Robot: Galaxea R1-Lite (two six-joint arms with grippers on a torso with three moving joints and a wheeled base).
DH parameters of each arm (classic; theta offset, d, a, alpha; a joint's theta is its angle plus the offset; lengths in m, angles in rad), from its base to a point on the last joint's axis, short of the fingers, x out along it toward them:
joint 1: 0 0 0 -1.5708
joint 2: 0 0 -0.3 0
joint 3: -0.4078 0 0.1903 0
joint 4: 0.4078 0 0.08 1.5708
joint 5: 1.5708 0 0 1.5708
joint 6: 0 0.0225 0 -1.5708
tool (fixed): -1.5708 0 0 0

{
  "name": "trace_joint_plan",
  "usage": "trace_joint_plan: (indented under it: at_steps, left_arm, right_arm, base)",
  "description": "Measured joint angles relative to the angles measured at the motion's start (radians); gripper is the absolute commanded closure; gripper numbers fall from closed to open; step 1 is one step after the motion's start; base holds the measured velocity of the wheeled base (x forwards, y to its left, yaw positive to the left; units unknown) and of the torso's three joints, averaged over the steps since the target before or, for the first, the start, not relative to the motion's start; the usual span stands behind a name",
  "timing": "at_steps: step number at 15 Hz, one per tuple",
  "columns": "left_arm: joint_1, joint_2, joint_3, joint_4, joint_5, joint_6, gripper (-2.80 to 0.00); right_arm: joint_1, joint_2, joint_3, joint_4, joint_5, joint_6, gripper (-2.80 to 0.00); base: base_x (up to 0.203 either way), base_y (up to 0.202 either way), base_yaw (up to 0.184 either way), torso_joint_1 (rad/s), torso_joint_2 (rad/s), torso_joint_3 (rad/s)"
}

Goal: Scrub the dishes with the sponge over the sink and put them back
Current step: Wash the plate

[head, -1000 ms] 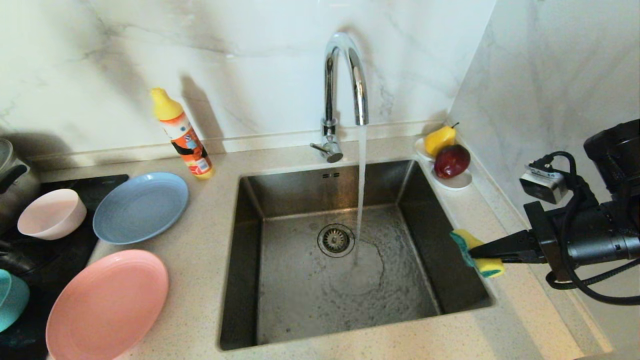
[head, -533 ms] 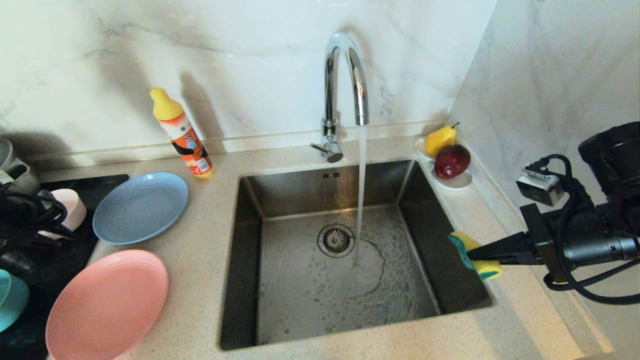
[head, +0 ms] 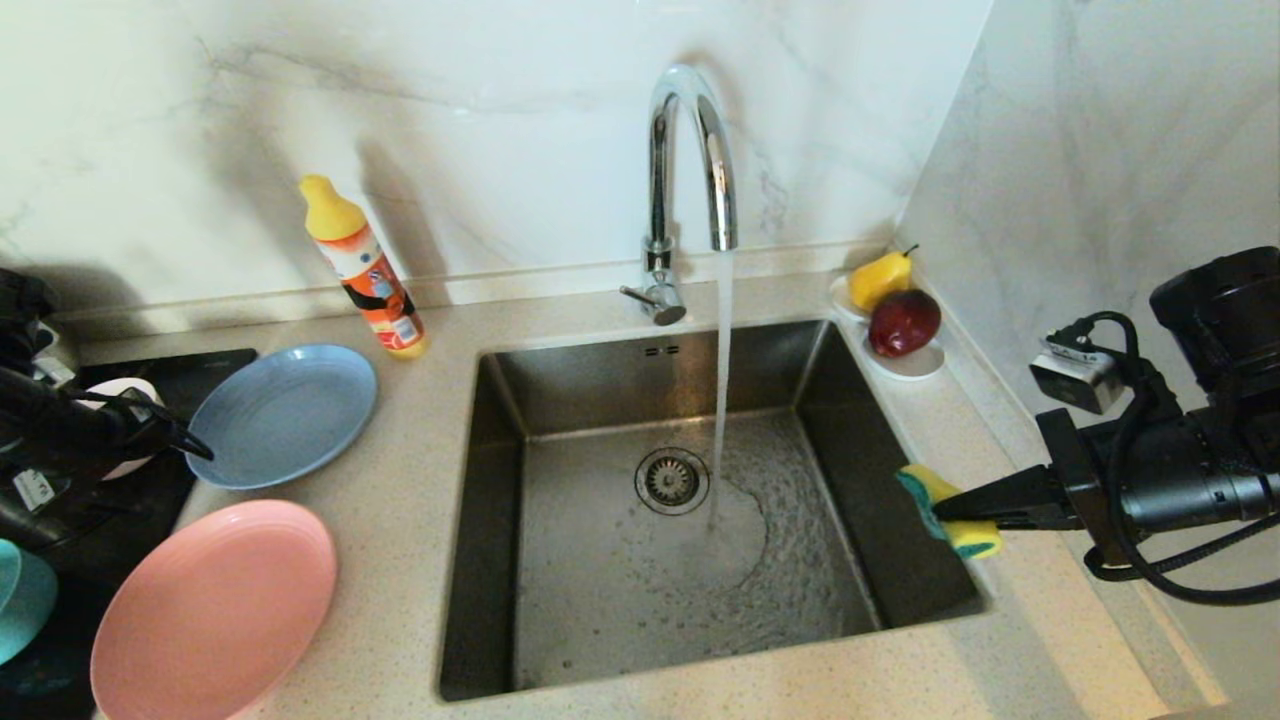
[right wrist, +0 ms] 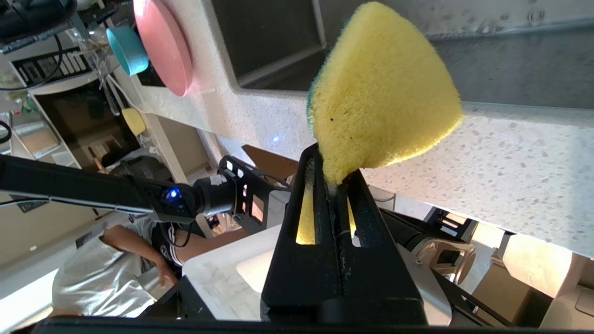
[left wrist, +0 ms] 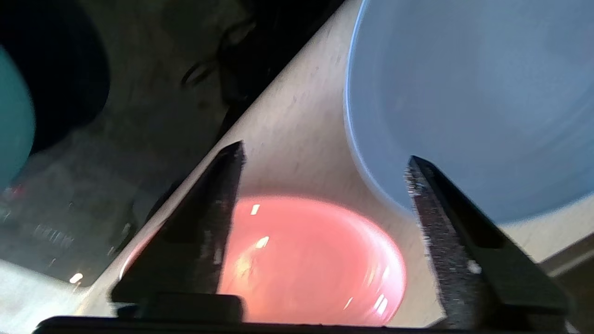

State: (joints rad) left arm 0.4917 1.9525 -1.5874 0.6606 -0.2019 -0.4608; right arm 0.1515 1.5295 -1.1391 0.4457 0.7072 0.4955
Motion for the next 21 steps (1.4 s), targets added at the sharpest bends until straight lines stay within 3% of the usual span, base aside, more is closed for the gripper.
trace_joint_plan:
  at_steps: [13,21]
  left_arm:
    - [-0.088,0.094,-0.048,-0.133,0.062,-0.16,-2.8]
    - [-0.088,0.134,-0.08,-0.137,0.065,-0.166,-2.8]
  right_arm:
    - [-0.03,0.016,0.007,0.001,0.002,-0.026,0.0]
    - [-0.035,0.022,0.007,0.0,0.002,-0.027,0.0]
  base:
    - [0.0,0.0,0.0,0.0,0.0,0.0]
    - [0.0,0.0,0.0,0.0,0.0,0.0]
